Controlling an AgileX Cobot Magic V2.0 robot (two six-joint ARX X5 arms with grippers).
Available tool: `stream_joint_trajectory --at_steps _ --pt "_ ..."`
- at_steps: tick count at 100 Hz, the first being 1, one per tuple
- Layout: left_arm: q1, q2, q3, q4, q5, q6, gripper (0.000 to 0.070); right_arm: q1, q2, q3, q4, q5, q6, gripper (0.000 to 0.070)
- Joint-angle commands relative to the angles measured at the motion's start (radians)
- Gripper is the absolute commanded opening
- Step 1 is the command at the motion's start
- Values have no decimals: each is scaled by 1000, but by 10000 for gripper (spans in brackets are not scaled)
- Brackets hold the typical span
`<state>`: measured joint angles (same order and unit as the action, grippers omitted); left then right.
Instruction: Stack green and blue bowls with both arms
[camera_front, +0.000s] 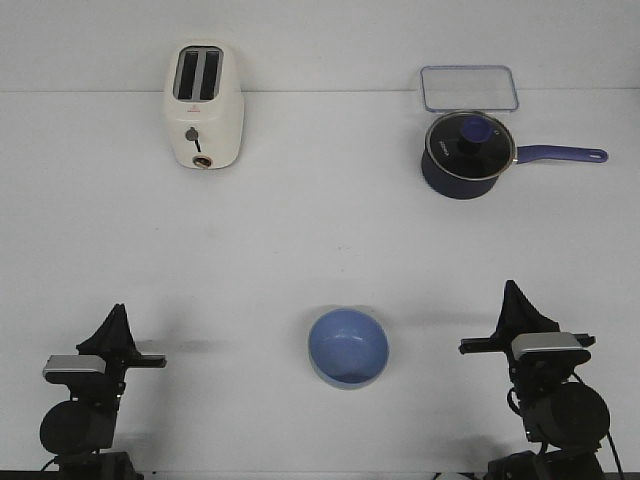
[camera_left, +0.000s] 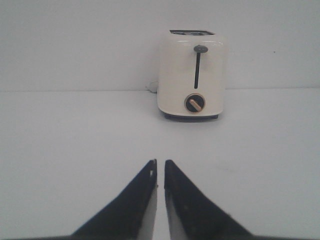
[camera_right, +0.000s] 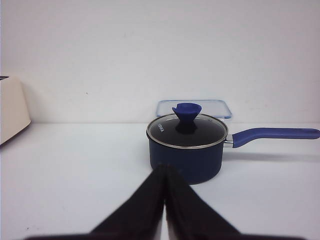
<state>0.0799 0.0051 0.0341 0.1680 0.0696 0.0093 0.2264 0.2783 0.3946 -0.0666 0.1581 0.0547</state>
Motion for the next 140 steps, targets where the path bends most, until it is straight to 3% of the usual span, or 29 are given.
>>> stream_joint_trajectory --at_steps 1,12,26,36,67,140 --pt "-2 -1 -20 13 2 2 14 2 -4 -1 9 0 -23 0" --pt "-2 -1 -20 13 2 2 13 -31 -43 -14 -11 -2 -112 0" --pt "-2 -1 -20 13 2 2 14 -119 -126 -113 -24 -140 -255 0" --pt "-2 -1 -20 13 2 2 14 -166 -188 -200 -24 -202 -294 0" --pt "-2 -1 -20 13 2 2 14 -187 -277 -383 9 -219 -320 0" --pt "-2 -1 -20 13 2 2 14 -187 -277 -382 26 -217 -314 0"
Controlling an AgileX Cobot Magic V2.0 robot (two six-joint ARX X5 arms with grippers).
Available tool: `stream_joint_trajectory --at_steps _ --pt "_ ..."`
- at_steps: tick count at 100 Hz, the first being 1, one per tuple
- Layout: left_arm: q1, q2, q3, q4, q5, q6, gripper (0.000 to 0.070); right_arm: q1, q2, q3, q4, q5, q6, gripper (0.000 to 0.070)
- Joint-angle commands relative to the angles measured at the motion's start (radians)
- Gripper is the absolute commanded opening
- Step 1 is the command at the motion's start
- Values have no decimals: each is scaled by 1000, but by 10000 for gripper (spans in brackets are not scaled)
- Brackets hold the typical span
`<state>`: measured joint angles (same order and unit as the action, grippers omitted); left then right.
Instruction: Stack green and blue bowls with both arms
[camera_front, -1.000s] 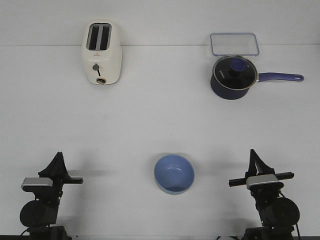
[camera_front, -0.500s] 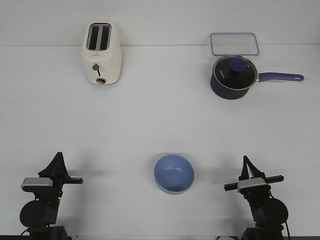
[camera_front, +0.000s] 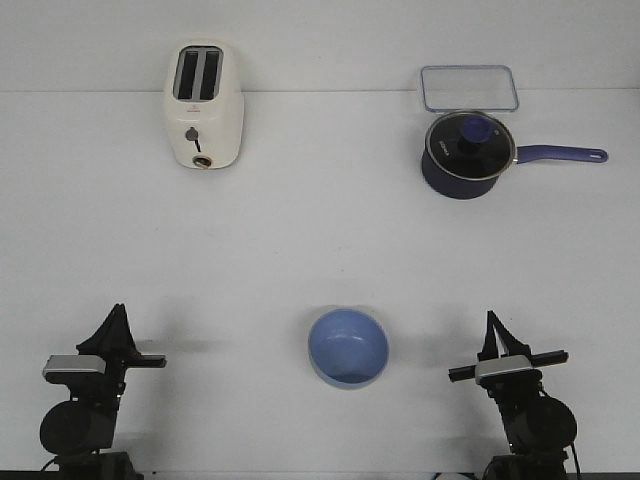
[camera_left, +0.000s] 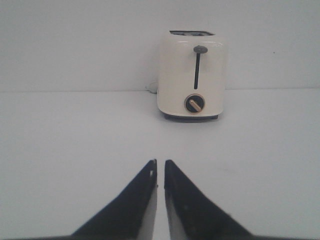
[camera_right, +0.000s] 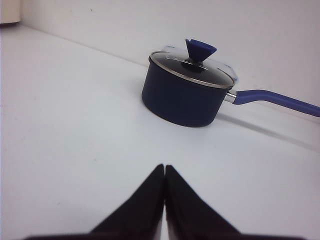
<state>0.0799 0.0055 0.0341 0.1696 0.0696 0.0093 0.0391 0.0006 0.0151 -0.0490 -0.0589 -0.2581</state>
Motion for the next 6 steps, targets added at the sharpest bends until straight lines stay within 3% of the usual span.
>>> stream_joint_trajectory --at_steps 1,6 --pt "-2 -1 -20 11 2 2 14 1 1 -2 8 0 -1 0" --pt "-2 -1 -20 11 2 2 14 1 1 -2 8 0 -1 0"
